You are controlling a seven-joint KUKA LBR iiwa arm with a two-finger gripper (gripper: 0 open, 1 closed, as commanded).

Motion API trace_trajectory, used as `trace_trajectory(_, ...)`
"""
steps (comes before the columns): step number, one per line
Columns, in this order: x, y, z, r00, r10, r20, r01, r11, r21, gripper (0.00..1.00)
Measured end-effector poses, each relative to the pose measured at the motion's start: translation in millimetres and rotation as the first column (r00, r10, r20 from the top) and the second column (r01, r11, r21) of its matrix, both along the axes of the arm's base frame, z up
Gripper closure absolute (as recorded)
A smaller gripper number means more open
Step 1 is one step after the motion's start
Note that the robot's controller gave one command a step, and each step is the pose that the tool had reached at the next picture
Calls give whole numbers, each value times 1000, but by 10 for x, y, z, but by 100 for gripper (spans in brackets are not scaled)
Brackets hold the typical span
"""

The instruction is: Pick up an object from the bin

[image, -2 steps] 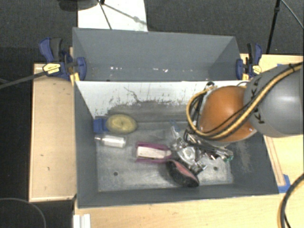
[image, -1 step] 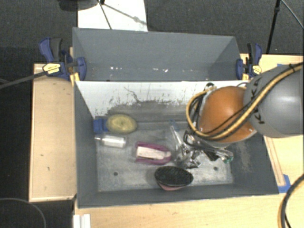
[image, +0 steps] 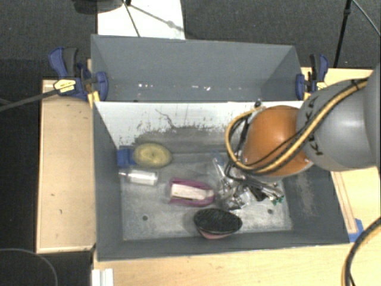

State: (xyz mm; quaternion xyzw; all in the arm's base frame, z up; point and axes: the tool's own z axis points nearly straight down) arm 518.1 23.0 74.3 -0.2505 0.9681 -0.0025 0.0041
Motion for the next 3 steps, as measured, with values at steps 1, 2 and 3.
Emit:
trace_trajectory(1, -11, 16, -20, 1000, 3, -4, -3, 1000, 3, 0)
trace_trajectory(2, -353, 492, 699, 983, 186, 0, -186, 983, 5, 0)
trace_trajectory(3, -341, 685, 153, 993, 117, 5, -117, 993, 6, 0)
